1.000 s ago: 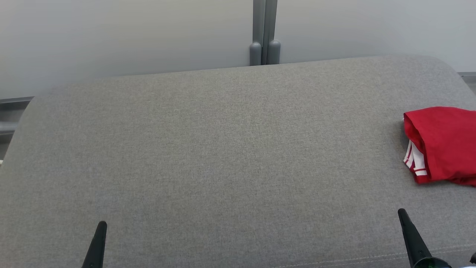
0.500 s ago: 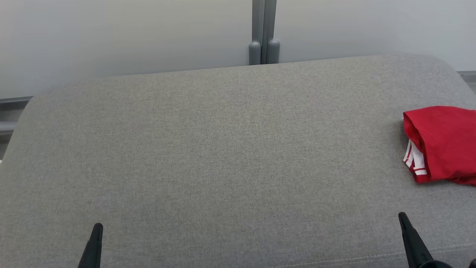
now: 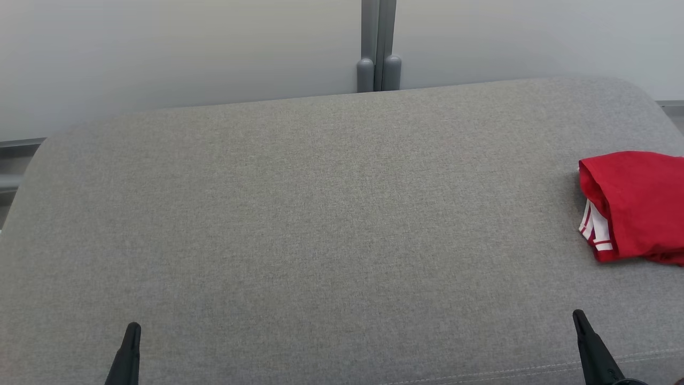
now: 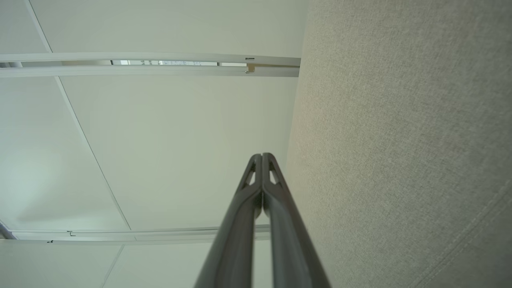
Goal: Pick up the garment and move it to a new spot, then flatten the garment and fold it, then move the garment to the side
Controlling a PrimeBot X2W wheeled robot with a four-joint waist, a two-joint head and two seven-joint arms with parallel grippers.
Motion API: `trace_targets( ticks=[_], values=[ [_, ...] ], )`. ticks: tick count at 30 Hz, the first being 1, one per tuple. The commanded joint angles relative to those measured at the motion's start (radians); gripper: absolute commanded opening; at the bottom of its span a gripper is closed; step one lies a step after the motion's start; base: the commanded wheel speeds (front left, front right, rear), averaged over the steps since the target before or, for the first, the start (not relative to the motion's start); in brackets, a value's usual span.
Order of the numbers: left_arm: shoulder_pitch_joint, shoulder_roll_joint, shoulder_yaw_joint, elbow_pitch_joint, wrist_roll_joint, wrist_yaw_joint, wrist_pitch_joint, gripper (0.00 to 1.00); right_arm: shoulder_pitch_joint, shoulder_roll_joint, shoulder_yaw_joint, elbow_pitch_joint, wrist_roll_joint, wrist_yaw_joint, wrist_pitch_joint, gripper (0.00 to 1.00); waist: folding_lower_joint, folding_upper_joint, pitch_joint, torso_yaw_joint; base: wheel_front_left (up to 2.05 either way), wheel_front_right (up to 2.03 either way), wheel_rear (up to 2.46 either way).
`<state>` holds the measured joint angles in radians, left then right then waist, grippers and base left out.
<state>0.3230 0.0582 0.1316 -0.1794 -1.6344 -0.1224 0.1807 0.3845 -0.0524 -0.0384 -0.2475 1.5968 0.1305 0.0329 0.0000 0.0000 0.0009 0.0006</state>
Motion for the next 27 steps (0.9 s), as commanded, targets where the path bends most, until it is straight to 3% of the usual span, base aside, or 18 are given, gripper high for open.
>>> trace_targets(
  ticks=[1, 27],
  values=[
    [0.015, -0.003, 0.011, -0.006, -0.024, -0.008, 0.007, 0.00, 0.012, -0.002, 0.002, -0.006, 0.026, 0.000, 0.003, 0.00, 0.0000, 0.0000, 0.000, 0.000, 0.00, 0.00, 0.00],
    [0.017, -0.009, 0.018, -0.008, -0.037, -0.012, 0.017, 0.00, 0.016, 0.000, 0.000, -0.007, 0.045, 0.000, 0.008, 0.00, 0.0000, 0.0000, 0.001, -0.001, 0.00, 0.00, 0.00]
  ],
)
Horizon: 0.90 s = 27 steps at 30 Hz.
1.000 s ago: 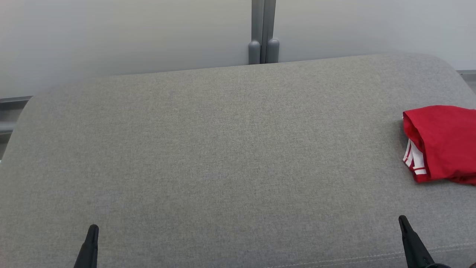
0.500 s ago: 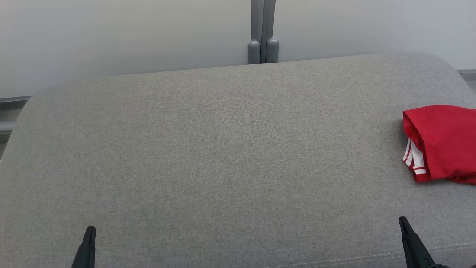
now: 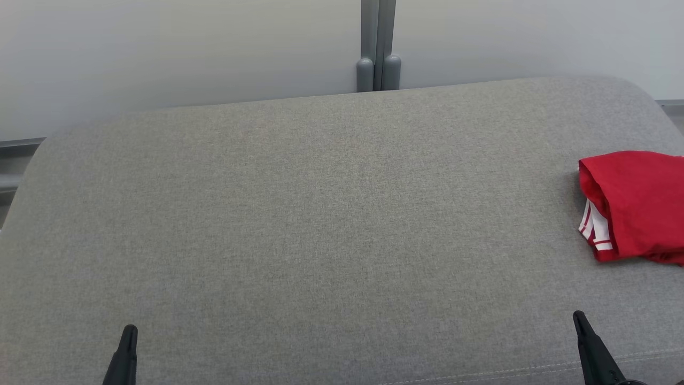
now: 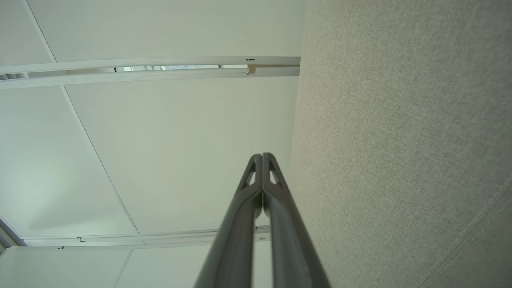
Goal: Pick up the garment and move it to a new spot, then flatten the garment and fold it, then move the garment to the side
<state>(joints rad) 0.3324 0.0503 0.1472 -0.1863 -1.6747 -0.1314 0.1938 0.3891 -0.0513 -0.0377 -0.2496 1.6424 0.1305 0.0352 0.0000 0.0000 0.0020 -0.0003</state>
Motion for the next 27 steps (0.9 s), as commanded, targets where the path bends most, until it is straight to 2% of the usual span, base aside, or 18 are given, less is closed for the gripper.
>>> trace_targets(
  ticks=[1, 27],
  values=[
    [0.007, -0.001, 0.003, -0.002, 0.003, -0.003, 0.004, 0.00, 0.012, -0.001, -0.001, -0.005, 0.000, 0.000, 0.005, 0.00, 0.0000, 0.0000, 0.000, 0.000, 0.00, 0.00, 0.00],
    [0.007, -0.002, 0.003, -0.002, 0.004, -0.003, 0.005, 0.00, 0.012, 0.000, -0.002, -0.004, -0.001, 0.000, 0.007, 0.00, 0.0000, 0.0000, 0.000, 0.000, 0.00, 0.00, 0.00]
  ],
)
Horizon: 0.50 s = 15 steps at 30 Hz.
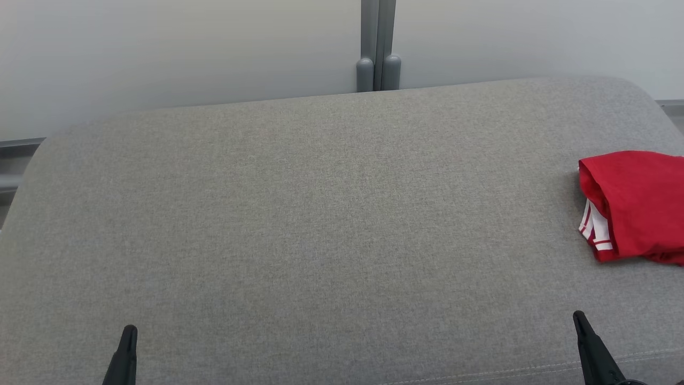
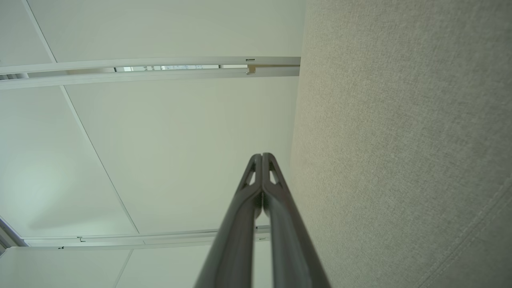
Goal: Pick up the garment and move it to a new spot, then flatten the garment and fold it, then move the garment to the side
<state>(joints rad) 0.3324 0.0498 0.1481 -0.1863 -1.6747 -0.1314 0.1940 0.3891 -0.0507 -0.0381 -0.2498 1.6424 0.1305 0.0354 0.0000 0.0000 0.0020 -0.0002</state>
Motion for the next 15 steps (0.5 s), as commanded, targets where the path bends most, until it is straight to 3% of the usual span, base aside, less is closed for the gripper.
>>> trace_targets(
  ticks=[1, 15],
  values=[
    [0.007, -0.001, 0.002, -0.002, 0.004, -0.003, 0.005, 0.00, 0.012, -0.001, -0.002, -0.004, -0.001, 0.000, 0.007, 0.00, 0.0000, 0.0000, 0.000, 0.000, 0.00, 0.00, 0.00],
    [0.007, -0.001, 0.001, -0.002, 0.002, -0.003, 0.004, 0.00, 0.012, 0.000, -0.002, -0.004, -0.001, 0.000, 0.007, 0.00, 0.0000, 0.0000, 0.000, 0.000, 0.00, 0.00, 0.00]
  ],
)
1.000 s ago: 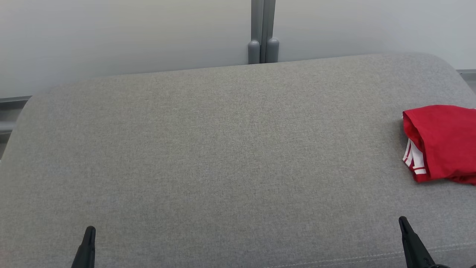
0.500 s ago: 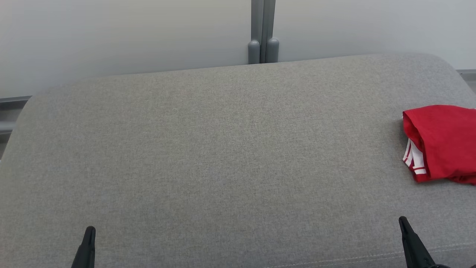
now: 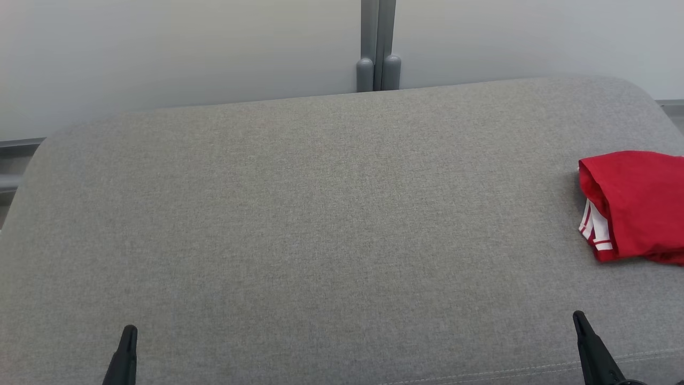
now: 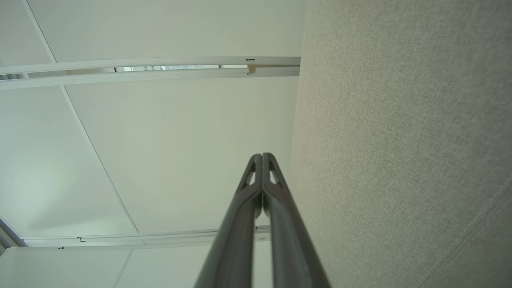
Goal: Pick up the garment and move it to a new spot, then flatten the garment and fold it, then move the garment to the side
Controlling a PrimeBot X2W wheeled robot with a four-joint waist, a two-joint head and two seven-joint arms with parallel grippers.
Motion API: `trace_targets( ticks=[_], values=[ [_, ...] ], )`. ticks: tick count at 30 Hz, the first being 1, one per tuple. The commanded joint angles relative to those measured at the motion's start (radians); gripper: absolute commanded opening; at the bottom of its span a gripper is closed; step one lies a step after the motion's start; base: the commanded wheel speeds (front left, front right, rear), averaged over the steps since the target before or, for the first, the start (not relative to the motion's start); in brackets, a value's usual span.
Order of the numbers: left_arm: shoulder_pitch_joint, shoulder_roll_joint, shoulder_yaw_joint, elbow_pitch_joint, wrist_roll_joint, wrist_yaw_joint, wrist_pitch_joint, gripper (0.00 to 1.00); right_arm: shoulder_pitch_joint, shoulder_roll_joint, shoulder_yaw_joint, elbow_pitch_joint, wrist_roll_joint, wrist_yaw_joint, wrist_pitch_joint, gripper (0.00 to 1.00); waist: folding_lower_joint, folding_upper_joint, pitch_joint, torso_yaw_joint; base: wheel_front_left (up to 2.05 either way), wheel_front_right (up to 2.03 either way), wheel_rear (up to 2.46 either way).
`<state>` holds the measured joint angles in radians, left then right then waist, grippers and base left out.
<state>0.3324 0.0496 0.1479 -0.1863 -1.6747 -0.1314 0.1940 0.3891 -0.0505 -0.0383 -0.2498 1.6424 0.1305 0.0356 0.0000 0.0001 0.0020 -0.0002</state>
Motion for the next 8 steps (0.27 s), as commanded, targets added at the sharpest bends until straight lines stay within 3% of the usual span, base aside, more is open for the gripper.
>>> trace_targets(
  ticks=[1, 8],
  values=[
    [0.007, -0.001, 0.001, -0.002, 0.002, -0.003, 0.004, 0.00, 0.012, -0.001, -0.002, -0.004, -0.001, 0.000, 0.007, 0.00, 0.0000, -0.0001, 0.000, 0.000, 0.00, 0.00, 0.00],
    [0.007, -0.001, 0.001, -0.002, 0.002, -0.003, 0.002, 0.00, 0.012, -0.001, -0.002, -0.004, -0.001, 0.000, 0.005, 0.00, 0.0000, -0.0001, 0.000, 0.000, 0.00, 0.00, 0.00]
  ],
)
